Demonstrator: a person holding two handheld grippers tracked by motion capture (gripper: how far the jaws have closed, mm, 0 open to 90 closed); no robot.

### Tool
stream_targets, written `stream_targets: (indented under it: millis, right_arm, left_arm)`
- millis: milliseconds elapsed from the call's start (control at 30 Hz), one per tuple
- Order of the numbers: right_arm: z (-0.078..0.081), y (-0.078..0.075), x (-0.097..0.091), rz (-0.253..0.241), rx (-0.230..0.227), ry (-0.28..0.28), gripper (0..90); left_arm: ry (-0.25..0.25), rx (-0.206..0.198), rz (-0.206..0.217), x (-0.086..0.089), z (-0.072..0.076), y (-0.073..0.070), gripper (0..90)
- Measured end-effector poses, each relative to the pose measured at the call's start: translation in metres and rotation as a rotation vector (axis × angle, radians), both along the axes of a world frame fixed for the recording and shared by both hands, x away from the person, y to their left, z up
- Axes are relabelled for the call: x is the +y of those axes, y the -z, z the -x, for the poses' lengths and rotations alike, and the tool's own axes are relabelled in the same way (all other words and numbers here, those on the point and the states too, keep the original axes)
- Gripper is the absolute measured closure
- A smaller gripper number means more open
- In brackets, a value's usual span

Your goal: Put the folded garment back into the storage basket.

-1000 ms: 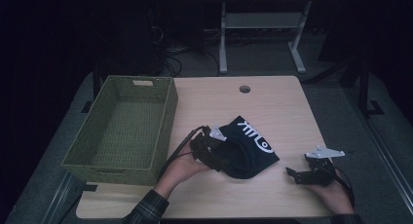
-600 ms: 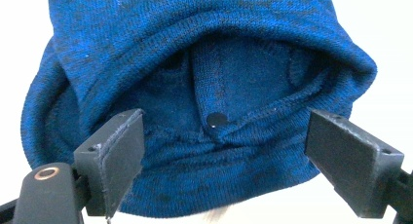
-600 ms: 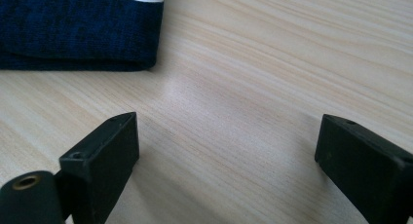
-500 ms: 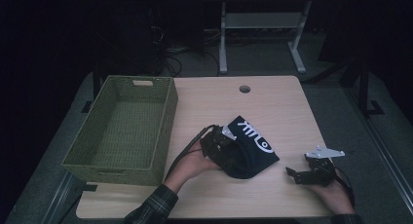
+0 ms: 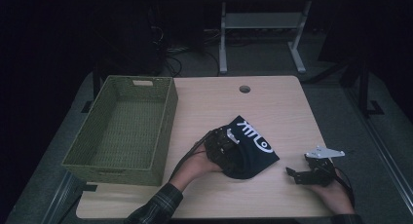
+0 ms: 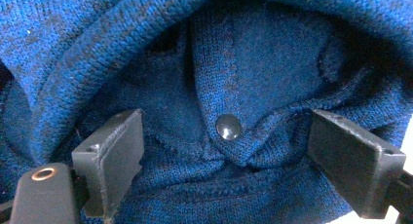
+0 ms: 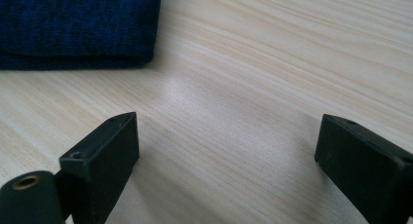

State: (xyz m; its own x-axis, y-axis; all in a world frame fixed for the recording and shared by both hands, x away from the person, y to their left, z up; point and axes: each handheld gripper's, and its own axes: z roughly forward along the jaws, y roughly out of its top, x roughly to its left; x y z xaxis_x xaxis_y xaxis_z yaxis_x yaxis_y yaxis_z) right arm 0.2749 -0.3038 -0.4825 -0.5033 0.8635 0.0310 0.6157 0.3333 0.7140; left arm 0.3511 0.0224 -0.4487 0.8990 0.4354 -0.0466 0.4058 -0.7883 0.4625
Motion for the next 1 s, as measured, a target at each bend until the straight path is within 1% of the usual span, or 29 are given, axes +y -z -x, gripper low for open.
stream_targets:
  millis: [100, 133, 167, 267, 300, 333, 367, 400, 467, 500, 533, 600, 633, 733, 800, 833, 867, 900, 1000]
  right_arm:
    - [0.0, 0.0001, 0.0, 0.0, -0.001, 0.0, 8.5]
    - [0.0, 0.0, 0.0, 0.0, 0.0, 0.0, 8.5]
    - [0.0, 0.0001, 0.0, 0.0, -0.001, 0.0, 8.6]
    - [0.0, 0.0001, 0.0, 0.0, -0.001, 0.0, 8.6]
    - [0.0, 0.0001, 0.0001, 0.0, -0.001, 0.001, 8.6]
    - [0.0, 0.0001, 0.0001, 0.0, -0.001, 0.001, 8.6]
    - [0.0, 0.0001, 0.0001, 0.0, -0.001, 0.001, 8.5]
    - [0.0, 0.0001, 0.0001, 0.0, -0.001, 0.001, 8.5]
    - [0.0, 0.0001, 0.0, 0.0, -0.001, 0.0, 8.6]
    - [0.0, 0.0001, 0.0001, -0.001, 0.0, 0.001, 8.5]
    - [0.0, 0.0001, 0.0001, 0.0, -0.001, 0.001, 8.6]
    - [0.0, 0.0001, 0.0, 0.0, -0.001, 0.0, 8.6]
    - [0.0, 0.0001, 0.0, 0.0, 0.0, 0.0, 8.6]
    - [0.0, 0.0001, 0.0, 0.0, -0.001, -0.001, 8.6]
    - [0.0, 0.0001, 0.0, 0.0, -0.001, 0.0, 8.6]
    - [0.0, 0.0001, 0.0, 0.0, -0.001, 0.0, 8.6]
    - [0.0, 0.0001, 0.0, 0.0, 0.0, 0.0, 8.6]
    - [0.0, 0.0001, 0.0, 0.0, 0.0, 0.0, 8.6]
    - [0.0, 0.0, 0.0, 0.0, 0.0, -0.001, 8.6]
  left_arm:
    - [0.008, -0.018, -0.007, -0.0001, 0.0022, 0.0019, 13.3]
    - [0.02, -0.026, -0.021, 0.0002, 0.0024, 0.0018, 13.5]
    - [0.018, -0.035, -0.026, -0.0006, 0.0042, 0.0024, 14.2]
    - [0.014, -0.039, -0.031, -0.0006, 0.0051, 0.0022, 17.9]
    - [0.017, -0.042, -0.033, -0.0002, 0.0052, 0.0021, 17.9]
    - [0.02, -0.044, -0.037, 0.0003, 0.0054, 0.0016, 19.7]
    - [0.023, -0.045, -0.038, 0.0008, 0.0055, 0.0012, 23.5]
    - [0.029, -0.049, -0.044, 0.0015, 0.0053, 0.0005, 23.5]
    - [0.026, -0.053, -0.035, 0.0023, 0.006, 0.0, 29.2]
    - [0.034, -0.054, -0.043, 0.0033, 0.0056, -0.0012, 32.4]
    - [0.035, -0.054, -0.042, 0.0037, 0.0057, -0.0017, 40.4]
    - [0.041, -0.056, -0.042, 0.0048, 0.0056, -0.0027, 48.5]
    - [0.048, -0.057, -0.048, 0.0055, 0.0055, -0.0037, 48.5]
    - [0.05, -0.057, -0.049, 0.0059, 0.0062, -0.0048, 60.2]
    - [0.047, -0.045, -0.043, 0.0065, 0.0052, -0.0054, 66.0]
    - [0.047, -0.045, -0.043, 0.0065, 0.0052, -0.0054, 66.8]
    - [0.049, -0.031, -0.036, 0.0077, 0.0037, -0.0062, 67.3]
    - [0.049, -0.031, -0.036, 0.0077, 0.0037, -0.0062, 67.6]
    - [0.037, -0.013, -0.006, 0.0087, 0.0025, -0.0067, 67.9]
